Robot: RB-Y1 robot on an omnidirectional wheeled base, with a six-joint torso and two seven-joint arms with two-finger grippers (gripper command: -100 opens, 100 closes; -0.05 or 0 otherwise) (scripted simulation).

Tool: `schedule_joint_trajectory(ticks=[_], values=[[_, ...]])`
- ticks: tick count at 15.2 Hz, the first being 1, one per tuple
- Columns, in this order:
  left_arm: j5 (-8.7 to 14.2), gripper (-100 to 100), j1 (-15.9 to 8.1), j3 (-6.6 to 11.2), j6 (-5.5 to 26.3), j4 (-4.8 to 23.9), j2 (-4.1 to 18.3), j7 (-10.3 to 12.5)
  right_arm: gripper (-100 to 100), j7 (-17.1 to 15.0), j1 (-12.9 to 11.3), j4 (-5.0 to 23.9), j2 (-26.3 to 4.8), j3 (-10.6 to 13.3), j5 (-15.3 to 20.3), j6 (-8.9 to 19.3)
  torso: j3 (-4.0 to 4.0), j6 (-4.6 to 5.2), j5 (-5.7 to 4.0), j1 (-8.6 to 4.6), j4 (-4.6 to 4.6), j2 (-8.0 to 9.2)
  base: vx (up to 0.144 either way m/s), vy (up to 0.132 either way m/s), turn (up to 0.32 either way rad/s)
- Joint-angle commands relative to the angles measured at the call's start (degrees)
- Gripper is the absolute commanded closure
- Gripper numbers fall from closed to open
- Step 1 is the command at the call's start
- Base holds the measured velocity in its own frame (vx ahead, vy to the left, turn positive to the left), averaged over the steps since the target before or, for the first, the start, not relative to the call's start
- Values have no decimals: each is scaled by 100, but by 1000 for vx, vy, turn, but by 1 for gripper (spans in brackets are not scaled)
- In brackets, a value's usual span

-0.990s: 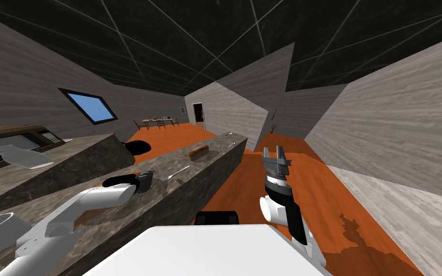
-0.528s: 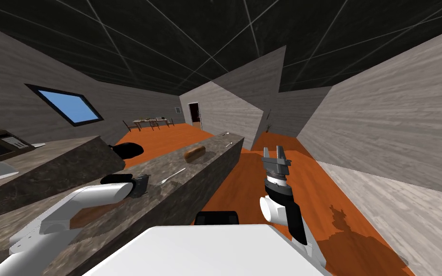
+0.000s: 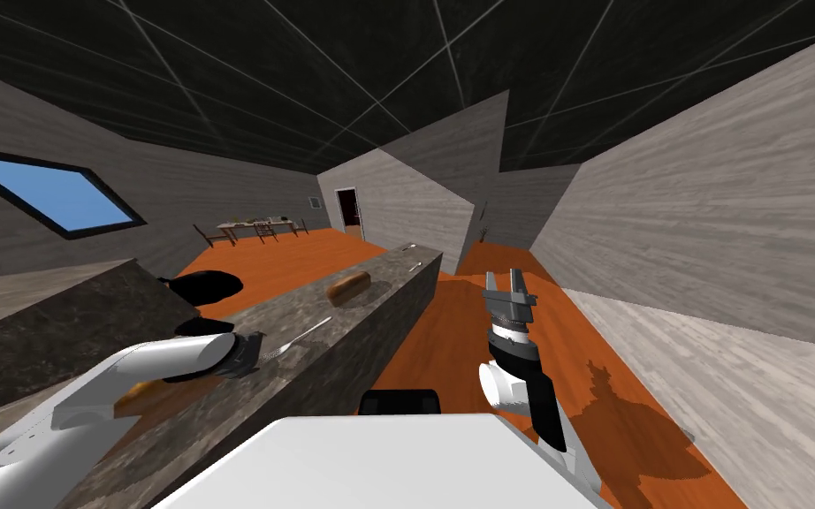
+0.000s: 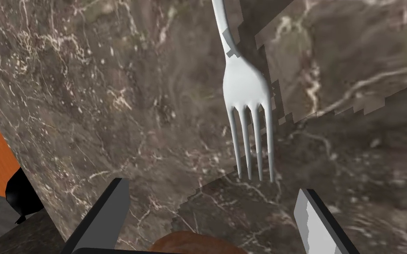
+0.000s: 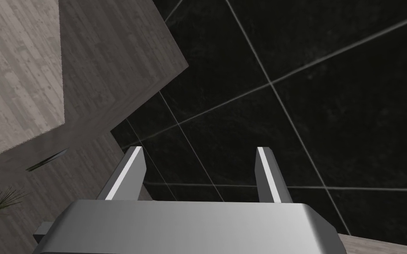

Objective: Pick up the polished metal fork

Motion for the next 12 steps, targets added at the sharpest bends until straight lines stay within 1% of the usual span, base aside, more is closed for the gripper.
schedule_joint_trajectory(ticks=[1, 2, 4, 5, 6, 7, 8, 9, 10, 11, 12], values=[[29, -100, -15, 15, 229, 37, 8, 46, 0, 0, 0, 0, 0, 0, 0, 0, 0, 0, 0, 0, 0, 0, 26, 2, -48], [155, -100, -51, 93, 395, 153, 60, 134, 0, 0, 0, 0, 0, 0, 0, 0, 1, -3, 0, 1, 0, 2, 33, -5, -136], [155, -100, -51, 93, 558, 153, 60, 134, 0, 0, 0, 0, 0, 0, 0, 0, 0, -1, 0, -1, 0, 0, 37, -3, -97], [274, -100, -84, 165, 734, 264, 105, 216, 0, 0, 1, 0, 0, 0, 0, 0, 1, -3, 0, -1, 0, 1, 38, -7, -144], [274, -100, -84, 165, 845, 264, 105, 216, 0, 0, 0, 0, 0, 0, 0, 0, 0, 1, 0, -2, 0, 0, 42, -2, -134], [274, -100, -84, 165, 868, 264, 105, 216, 0, 0, 0, 0, 0, 0, 0, 0, -1, -1, 0, -1, 0, -2, 32, 5, -37], [386, -100, -112, 229, 1055, 371, 143, 294, 0, 0, 1, 0, 0, 0, 0, 0, 0, -3, 0, 1, 0, 0, 36, 8, -122], [386, -100, -112, 229, 1157, 371, 143, 294, 0, 0, 0, 0, 0, 0, 0, 0, 0, 0, 0, 3, 0, 0, 40, 11, -140], [386, -100, -112, 229, 1157, 371, 143, 294, 0, 0, 0, 0, 0, 0, 0, 0, 0, 0, 1, 4, 0, -1, 29, 8, -52], [489, -100, -136, 287, 1373, 473, 174, 365, 0, 0, 1, 0, 0, 0, 0, 0, 1, -3, 1, 3, 0, 2, 38, 2, -112], [489, -100, -136, 287, 1424, 473, 174, 365, 0, 0, 0, 0, 0, 0, 0, 0, 0, -1, 1, 2, 0, 1, 40, 3, -113]])
